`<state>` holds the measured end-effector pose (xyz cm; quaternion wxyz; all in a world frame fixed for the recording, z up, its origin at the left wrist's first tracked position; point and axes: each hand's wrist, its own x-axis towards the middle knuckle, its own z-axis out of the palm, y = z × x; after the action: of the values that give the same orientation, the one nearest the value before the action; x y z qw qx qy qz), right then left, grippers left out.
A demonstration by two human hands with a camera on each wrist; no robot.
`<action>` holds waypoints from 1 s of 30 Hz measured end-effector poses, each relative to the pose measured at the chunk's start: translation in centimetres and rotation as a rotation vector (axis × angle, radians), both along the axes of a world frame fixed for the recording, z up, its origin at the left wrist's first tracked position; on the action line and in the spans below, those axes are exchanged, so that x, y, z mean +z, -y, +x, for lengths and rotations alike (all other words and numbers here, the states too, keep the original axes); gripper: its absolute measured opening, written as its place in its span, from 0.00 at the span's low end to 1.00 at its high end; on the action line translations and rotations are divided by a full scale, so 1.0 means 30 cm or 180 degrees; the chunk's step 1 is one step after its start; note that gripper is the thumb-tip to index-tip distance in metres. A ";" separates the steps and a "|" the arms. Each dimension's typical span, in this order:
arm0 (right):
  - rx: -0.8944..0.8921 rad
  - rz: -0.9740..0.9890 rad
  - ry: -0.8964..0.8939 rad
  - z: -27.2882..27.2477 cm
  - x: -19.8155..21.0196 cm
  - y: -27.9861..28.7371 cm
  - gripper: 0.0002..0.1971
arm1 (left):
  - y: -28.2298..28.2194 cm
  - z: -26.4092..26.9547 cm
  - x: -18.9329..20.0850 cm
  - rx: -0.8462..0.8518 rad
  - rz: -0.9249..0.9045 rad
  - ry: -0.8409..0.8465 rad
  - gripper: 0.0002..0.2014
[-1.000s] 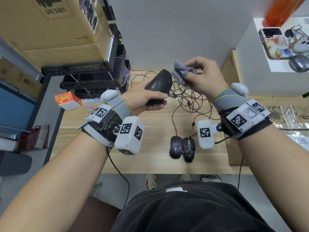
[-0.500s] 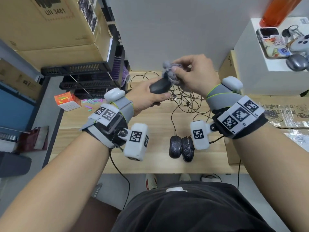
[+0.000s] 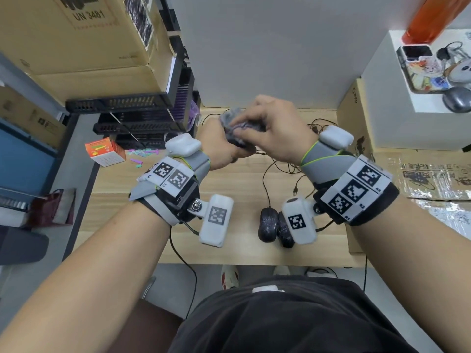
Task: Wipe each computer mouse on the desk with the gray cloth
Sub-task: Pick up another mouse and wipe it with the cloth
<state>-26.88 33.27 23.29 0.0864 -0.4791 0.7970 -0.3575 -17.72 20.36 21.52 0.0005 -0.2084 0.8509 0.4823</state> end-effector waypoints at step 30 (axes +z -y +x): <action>0.0318 0.0227 0.0196 0.004 0.005 -0.007 0.07 | -0.010 -0.009 0.002 0.0171 -0.0861 0.0332 0.15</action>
<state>-26.75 33.47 23.45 0.1457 -0.5036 0.7813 -0.3387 -17.99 20.67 21.57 0.0038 -0.2540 0.9011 0.3515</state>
